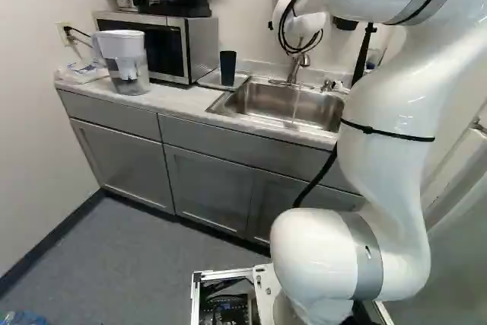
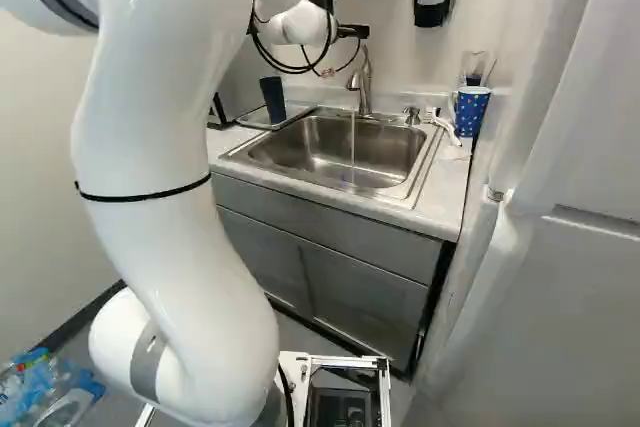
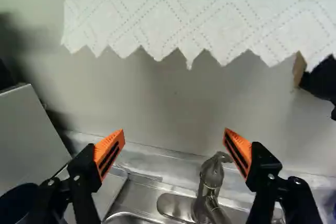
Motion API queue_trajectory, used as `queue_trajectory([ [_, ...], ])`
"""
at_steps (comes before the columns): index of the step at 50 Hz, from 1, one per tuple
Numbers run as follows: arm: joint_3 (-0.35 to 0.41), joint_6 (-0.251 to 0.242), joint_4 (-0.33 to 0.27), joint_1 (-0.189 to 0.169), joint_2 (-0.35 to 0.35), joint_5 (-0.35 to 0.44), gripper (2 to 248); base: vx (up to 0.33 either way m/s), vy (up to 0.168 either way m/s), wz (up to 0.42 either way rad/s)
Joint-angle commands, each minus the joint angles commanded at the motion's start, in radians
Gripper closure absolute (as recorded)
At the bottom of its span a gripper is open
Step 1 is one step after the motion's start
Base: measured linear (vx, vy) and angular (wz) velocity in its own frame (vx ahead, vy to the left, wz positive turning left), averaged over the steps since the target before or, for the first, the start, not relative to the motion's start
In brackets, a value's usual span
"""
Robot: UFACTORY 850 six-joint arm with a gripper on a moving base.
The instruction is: Rinse the cup and place it in the tray
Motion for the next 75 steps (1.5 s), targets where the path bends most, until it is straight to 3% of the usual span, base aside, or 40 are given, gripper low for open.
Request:
queue_trajectory([
  [19, -0.002, 0.0, 0.0, -0.001, -0.001, -0.008, 3, 0.0, 0.0, 0.0],
  [75, 0.004, 0.0, 0.0, 0.007, 0.003, -0.128, 3, 0.0, 0.0, 0.0],
])
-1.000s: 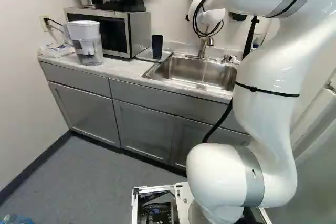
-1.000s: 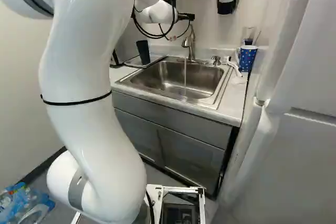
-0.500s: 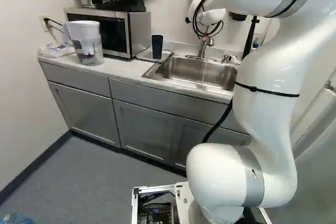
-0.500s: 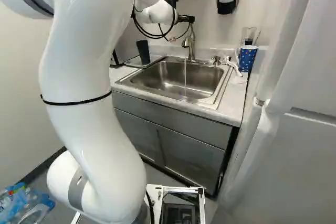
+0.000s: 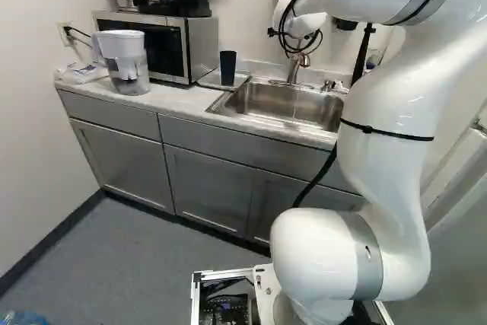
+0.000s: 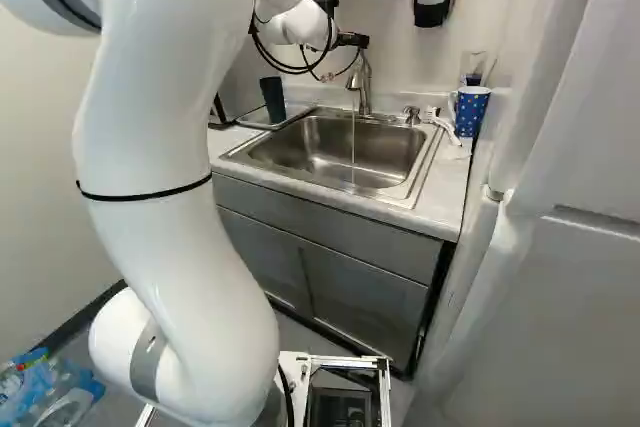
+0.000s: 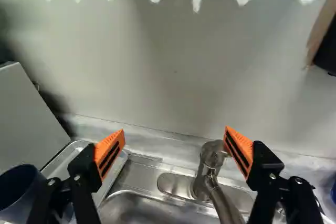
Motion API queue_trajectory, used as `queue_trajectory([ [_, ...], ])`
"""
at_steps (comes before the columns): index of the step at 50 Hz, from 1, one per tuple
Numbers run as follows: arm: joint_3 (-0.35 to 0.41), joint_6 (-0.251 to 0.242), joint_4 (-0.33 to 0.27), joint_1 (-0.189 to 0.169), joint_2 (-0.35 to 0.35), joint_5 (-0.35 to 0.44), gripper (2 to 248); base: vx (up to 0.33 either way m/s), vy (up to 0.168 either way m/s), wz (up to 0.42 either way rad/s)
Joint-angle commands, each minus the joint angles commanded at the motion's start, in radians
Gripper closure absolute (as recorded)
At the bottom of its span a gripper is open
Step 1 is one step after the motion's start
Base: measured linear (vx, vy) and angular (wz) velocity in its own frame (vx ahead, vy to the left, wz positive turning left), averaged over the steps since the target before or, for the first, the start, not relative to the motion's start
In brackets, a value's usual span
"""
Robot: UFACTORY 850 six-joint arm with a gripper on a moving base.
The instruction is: Rinse the cup and place it in the tray
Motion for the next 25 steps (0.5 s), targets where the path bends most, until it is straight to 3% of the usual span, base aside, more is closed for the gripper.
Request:
queue_trajectory([
  [25, 0.038, 0.0, 0.0, 0.014, 0.033, -0.042, 3, 0.0, 0.0, 0.0],
])
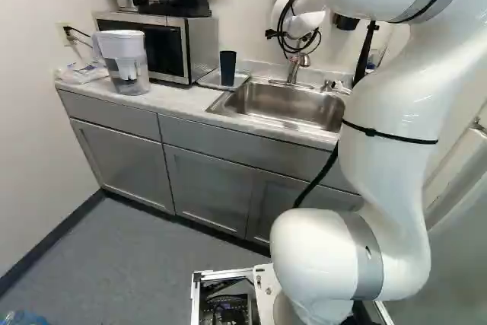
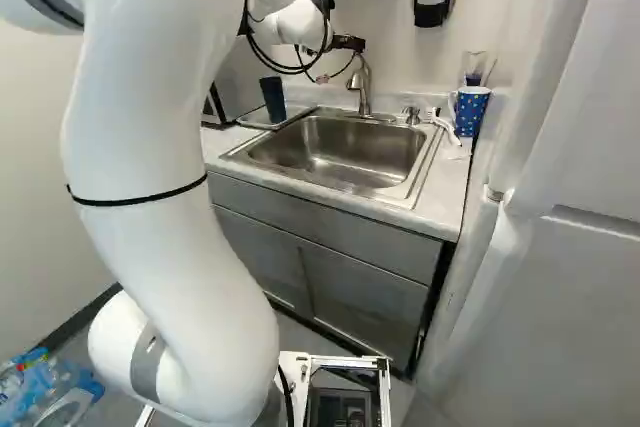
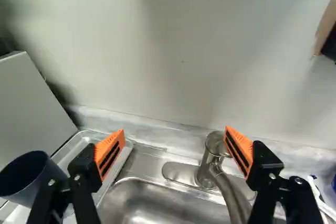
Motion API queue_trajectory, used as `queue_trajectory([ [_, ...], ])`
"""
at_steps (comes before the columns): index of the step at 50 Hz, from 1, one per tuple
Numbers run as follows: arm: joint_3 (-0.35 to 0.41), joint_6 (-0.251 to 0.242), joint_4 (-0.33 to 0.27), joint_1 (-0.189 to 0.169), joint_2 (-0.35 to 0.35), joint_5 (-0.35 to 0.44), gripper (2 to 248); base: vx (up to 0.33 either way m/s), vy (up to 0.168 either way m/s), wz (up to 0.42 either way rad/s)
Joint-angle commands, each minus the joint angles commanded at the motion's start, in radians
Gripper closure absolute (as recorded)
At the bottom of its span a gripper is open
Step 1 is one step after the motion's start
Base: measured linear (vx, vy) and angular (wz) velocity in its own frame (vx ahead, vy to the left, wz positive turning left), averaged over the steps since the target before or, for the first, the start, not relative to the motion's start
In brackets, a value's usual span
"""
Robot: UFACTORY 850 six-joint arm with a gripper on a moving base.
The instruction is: Rinse the cup and place it in the tray
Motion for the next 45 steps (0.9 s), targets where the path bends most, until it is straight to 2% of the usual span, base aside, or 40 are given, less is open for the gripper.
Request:
queue_trajectory([
  [45, -0.025, 0.0, 0.0, 0.001, 0.017, -0.002, 3, 0.0, 0.0, 0.0],
])
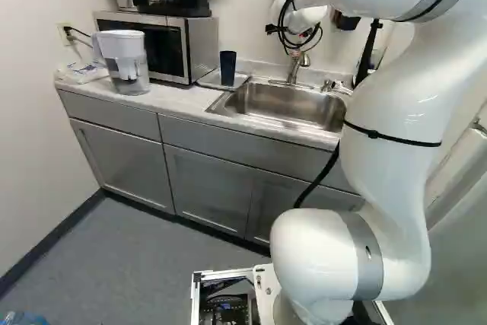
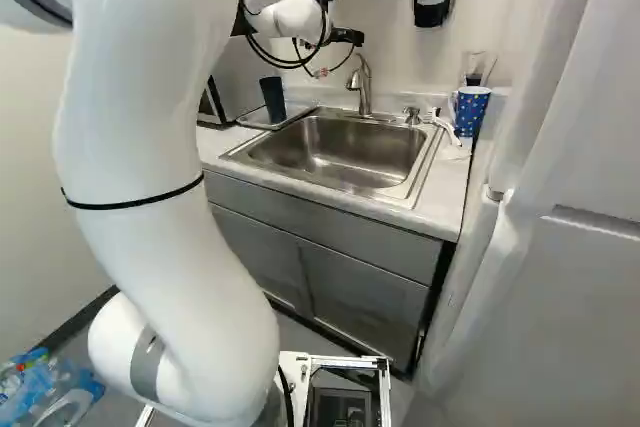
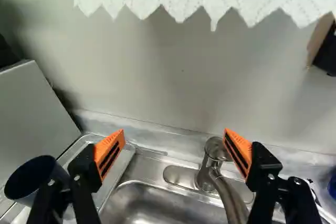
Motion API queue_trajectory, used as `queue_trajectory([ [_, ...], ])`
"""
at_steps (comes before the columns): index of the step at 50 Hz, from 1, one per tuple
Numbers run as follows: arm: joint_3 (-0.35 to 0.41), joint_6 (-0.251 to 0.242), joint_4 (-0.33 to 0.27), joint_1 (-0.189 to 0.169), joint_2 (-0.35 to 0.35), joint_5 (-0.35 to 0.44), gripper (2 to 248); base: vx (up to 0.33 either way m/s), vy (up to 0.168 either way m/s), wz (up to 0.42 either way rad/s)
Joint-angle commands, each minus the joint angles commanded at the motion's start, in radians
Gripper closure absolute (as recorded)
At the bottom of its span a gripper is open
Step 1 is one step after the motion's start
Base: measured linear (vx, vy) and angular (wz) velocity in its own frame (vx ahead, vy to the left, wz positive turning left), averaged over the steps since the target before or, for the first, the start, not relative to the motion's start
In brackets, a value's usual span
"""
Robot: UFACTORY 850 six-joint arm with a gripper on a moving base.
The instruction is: Rinse the cup and place it in the tray
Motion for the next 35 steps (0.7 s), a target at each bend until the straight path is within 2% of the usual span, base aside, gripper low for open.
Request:
queue_trajectory([
  [15, -0.005, 0.0, 0.0, -0.003, 0.024, -0.018, 3, 0.0, 0.0, 0.0],
  [35, 0.076, 0.0, 0.0, -0.038, 0.098, -0.061, 3, 0.0, 0.0, 0.0],
])
